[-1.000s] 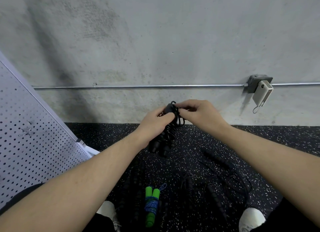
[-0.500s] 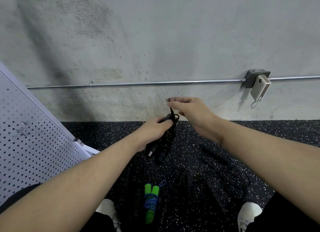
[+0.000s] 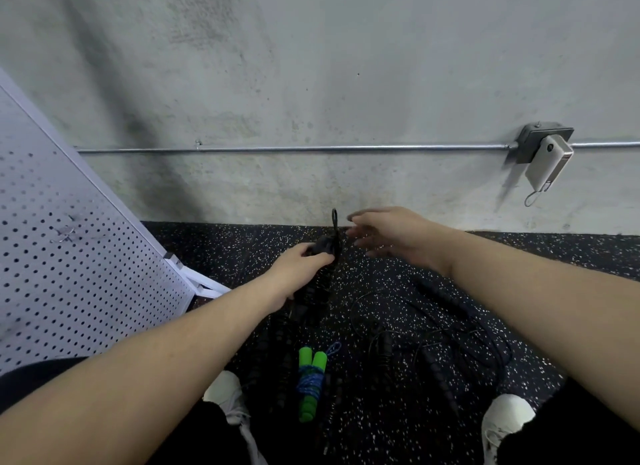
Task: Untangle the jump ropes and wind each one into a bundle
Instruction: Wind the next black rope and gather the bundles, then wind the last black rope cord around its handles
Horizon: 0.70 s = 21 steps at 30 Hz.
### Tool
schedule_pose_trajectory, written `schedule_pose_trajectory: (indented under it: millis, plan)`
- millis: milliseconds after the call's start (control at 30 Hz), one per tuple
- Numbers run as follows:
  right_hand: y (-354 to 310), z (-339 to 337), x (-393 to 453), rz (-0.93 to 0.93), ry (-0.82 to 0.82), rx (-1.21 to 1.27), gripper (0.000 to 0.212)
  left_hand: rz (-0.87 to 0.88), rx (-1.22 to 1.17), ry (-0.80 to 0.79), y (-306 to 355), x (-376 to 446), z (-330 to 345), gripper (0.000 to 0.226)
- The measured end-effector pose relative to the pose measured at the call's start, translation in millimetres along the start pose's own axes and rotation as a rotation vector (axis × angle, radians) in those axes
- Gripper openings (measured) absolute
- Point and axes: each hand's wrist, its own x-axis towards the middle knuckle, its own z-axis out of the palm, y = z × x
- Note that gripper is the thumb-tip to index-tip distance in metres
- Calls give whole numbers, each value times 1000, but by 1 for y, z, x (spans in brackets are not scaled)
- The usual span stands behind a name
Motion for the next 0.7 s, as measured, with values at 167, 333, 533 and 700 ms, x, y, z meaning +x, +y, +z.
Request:
schedule_pose_trajectory:
  millis: [167,333,533,700]
  plan:
    - [17,23,9,68,-170,-263,23,-112,27,75,-49,5,-14,41]
    - [53,46,29,88,-247,-409,22,-255,157,115,-107,21,-19,49]
    - [96,48,46,189,-327,-472,23,-288,429,32,-157,48,6,84]
    - [129,18,62,285,-259,-467,23,-222,809,-60,-178,69,20,82]
